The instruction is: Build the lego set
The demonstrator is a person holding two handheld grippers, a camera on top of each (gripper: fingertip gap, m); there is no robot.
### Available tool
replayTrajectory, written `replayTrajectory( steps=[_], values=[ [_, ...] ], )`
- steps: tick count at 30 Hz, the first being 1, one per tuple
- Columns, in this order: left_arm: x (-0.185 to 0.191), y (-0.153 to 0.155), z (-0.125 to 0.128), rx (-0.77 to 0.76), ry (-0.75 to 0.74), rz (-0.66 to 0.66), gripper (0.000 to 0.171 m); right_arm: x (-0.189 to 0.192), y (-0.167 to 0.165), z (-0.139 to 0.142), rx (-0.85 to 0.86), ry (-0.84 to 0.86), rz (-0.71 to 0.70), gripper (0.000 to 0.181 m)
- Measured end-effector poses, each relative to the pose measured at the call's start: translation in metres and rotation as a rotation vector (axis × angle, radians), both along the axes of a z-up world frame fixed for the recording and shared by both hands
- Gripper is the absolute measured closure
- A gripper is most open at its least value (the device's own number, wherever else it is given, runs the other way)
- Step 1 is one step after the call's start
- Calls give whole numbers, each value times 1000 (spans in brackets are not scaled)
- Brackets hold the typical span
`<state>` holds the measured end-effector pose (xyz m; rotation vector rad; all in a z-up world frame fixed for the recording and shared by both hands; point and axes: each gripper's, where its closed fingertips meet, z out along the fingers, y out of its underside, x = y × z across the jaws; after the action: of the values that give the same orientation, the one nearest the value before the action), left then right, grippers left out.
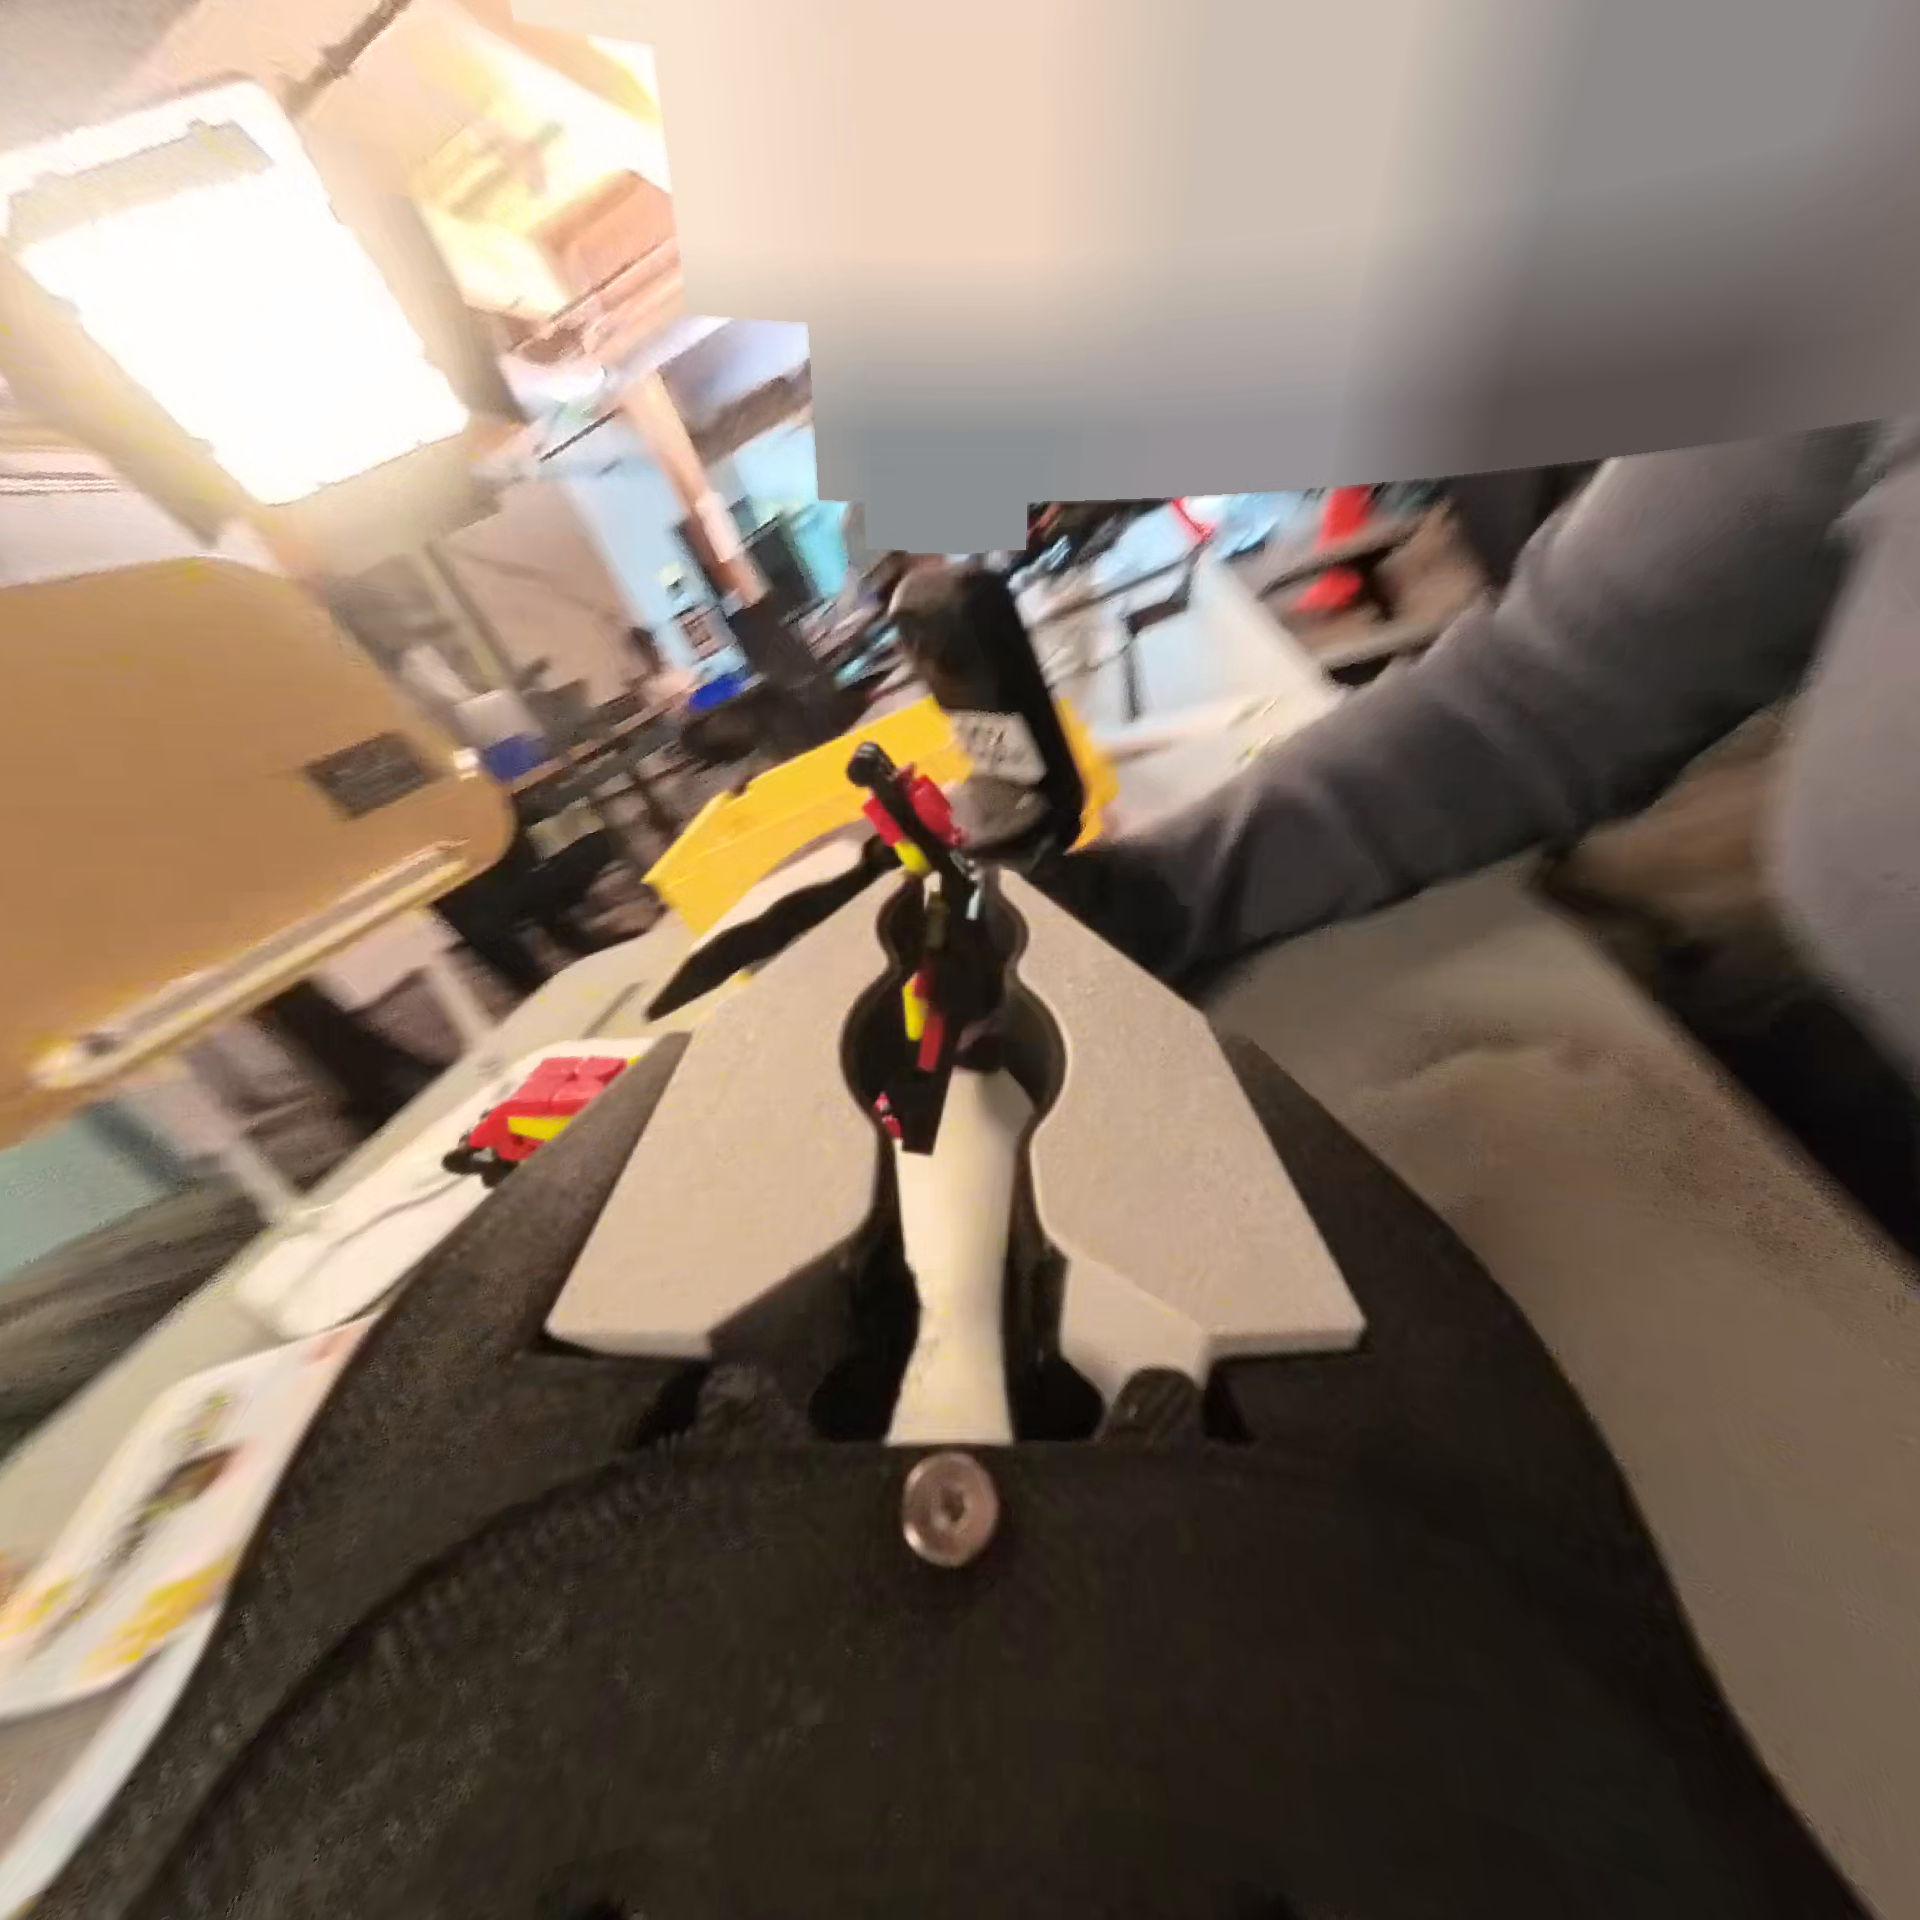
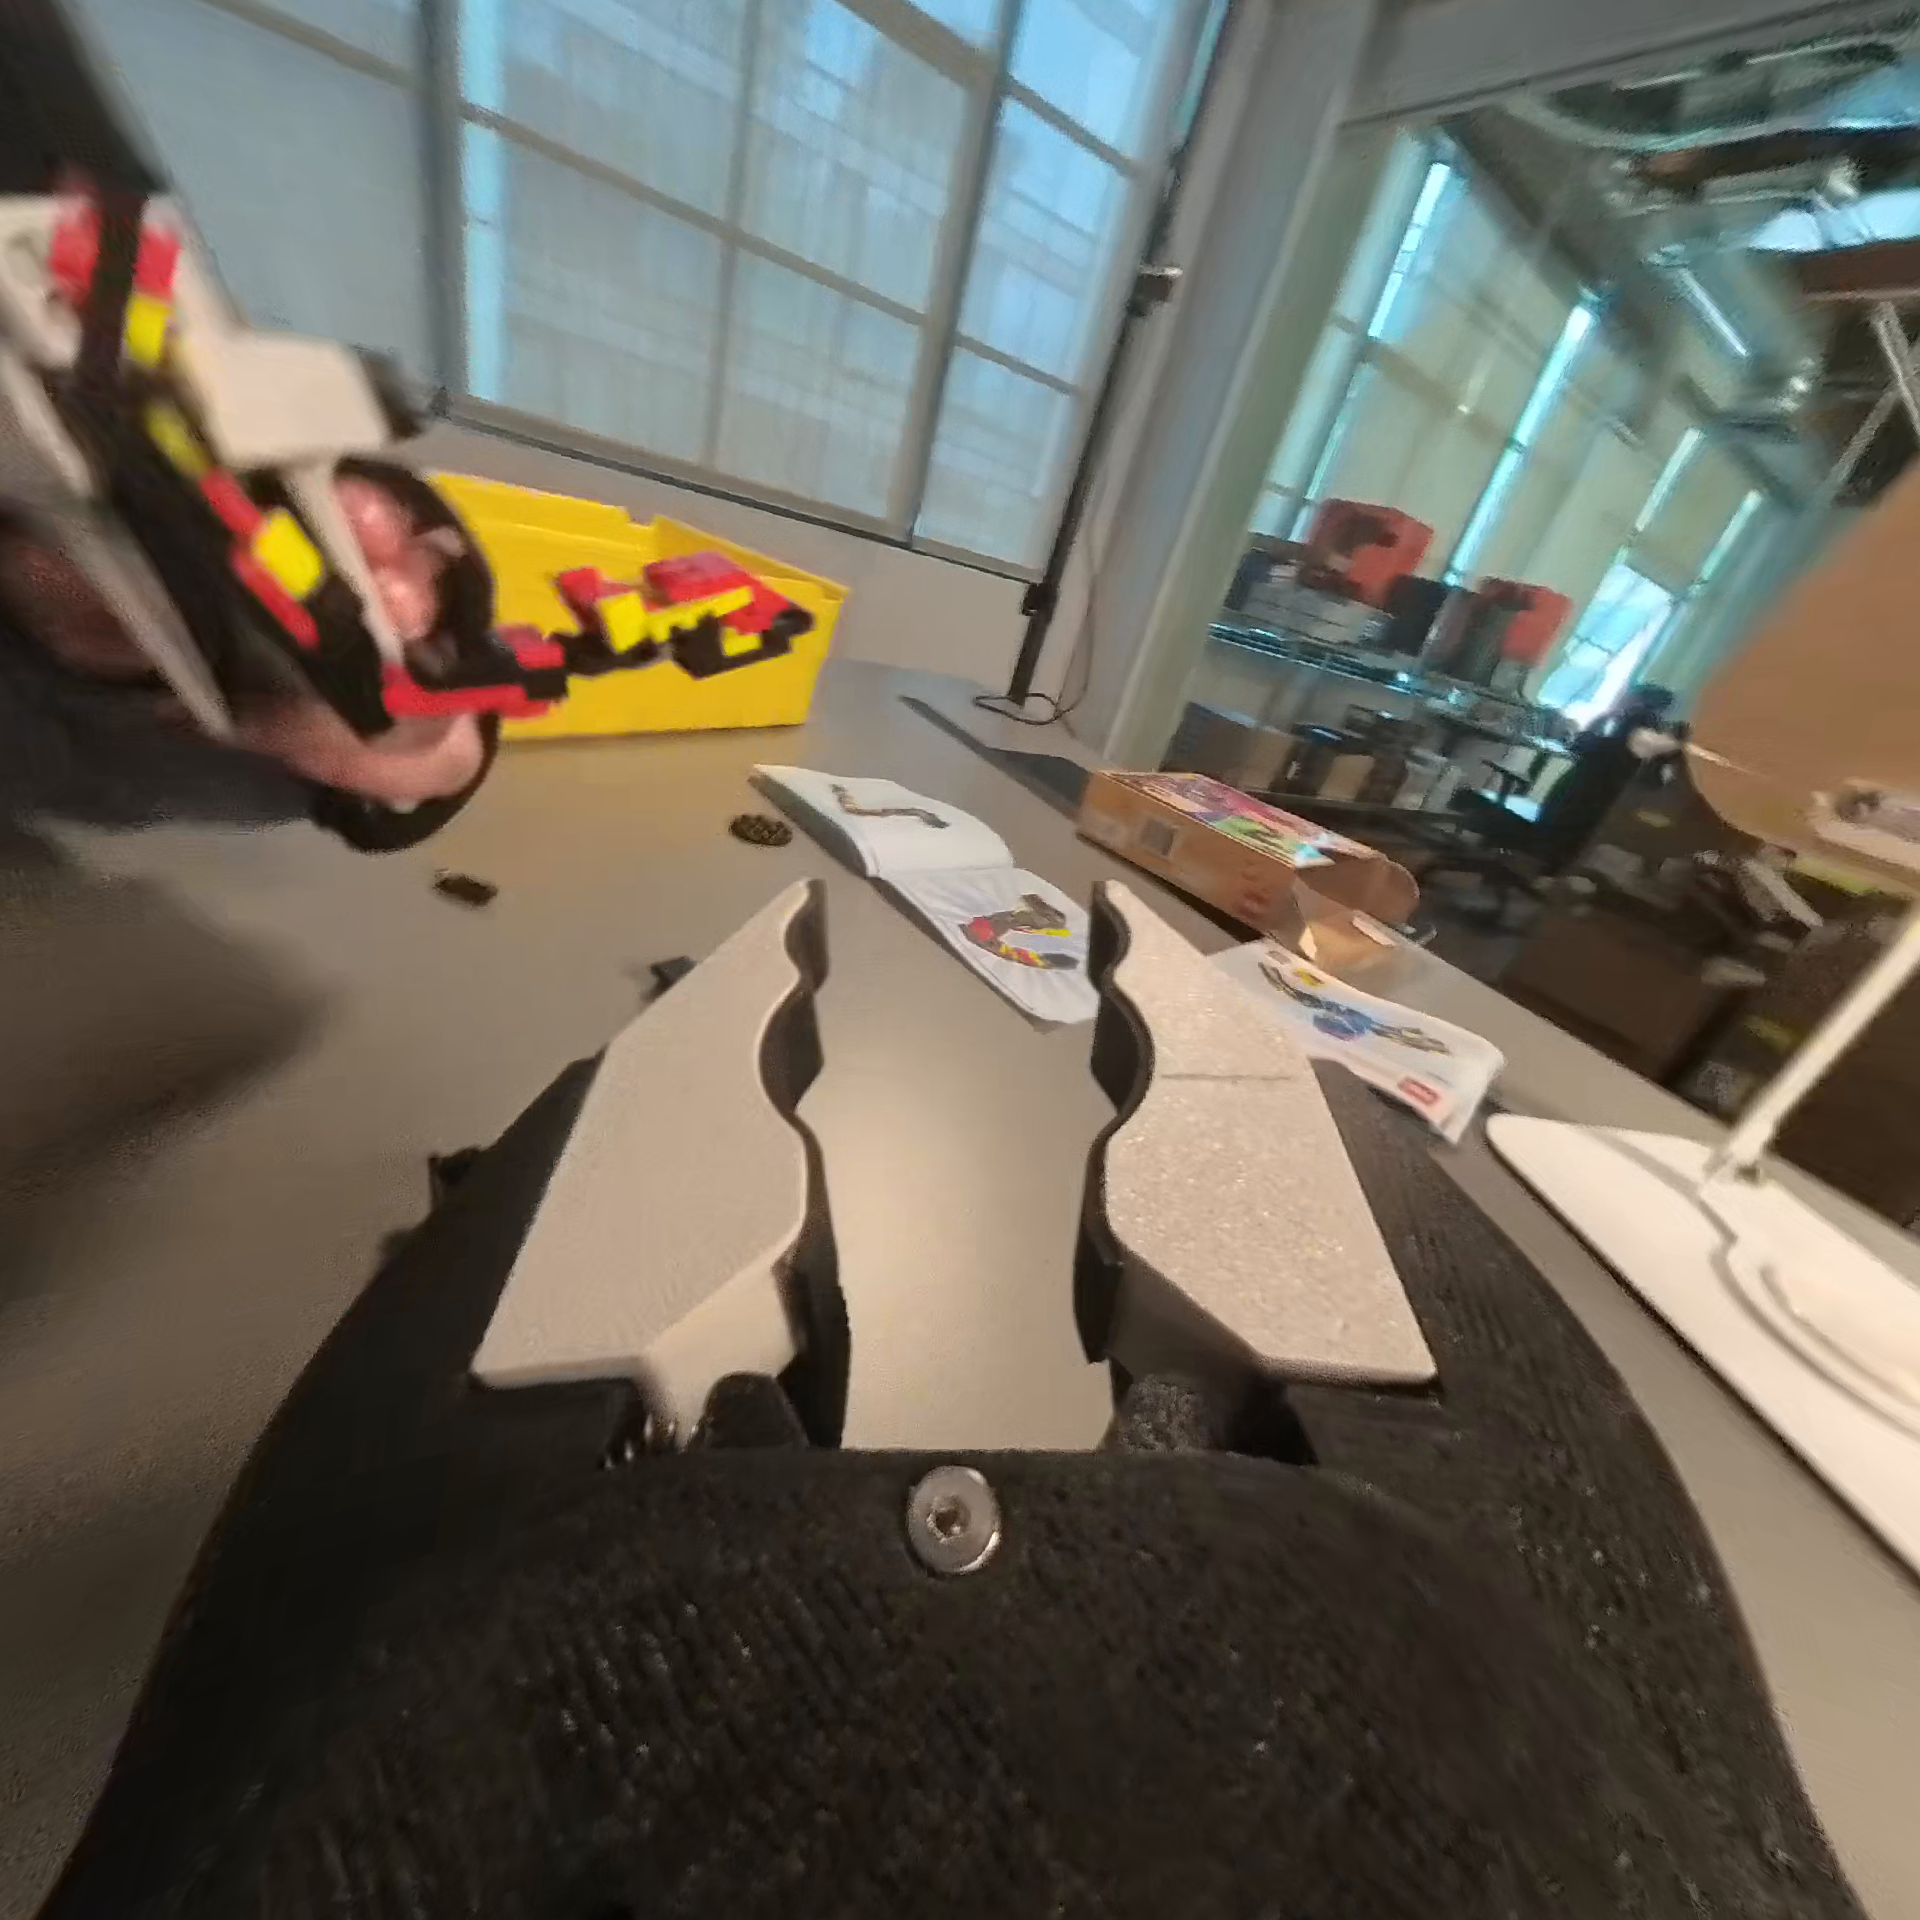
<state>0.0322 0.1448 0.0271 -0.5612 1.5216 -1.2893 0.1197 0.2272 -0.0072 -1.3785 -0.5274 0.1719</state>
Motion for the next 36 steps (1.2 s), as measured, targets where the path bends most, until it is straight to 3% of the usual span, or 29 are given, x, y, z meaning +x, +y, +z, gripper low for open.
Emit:
replayTrajectory(
  steps=[4, 9, 14, 22, 29, 32, 33, 36],
  values=[
    [-25, -5, 13, -231, 82, -296, 162, -27, -8, -5, 102, -321, -2, 120],
    [-37, -6, 8, -358, 180, -477, 162, -61, -19, -7, 279, -694, -44, 116],
    [-41, -8, 4, -418, 242, -561, 162, -76, -26, -5, 350, -761, -45, 121],
    [-46, -15, 0, -464, 289, -662, 162, -80, -21, -21, 365, -921, -96, 149],
    [-47, -13, 0, -471, 294, -669, 162, -82, -22, -22, 352, -913, -87, 161],
    [-40, -6, -1, -485, 283, -612, 161, -75, -16, -25, 316, -927, -126, 162],
    [-35, 0, 0, -500, 258, -566, 156, -71, -13, -26, 304, -934, -154, 161],
    [-18, 31, 9, -554, 147, -340, 122, -51, -1, -24, 268, -974, -290, 162]
  ],
)
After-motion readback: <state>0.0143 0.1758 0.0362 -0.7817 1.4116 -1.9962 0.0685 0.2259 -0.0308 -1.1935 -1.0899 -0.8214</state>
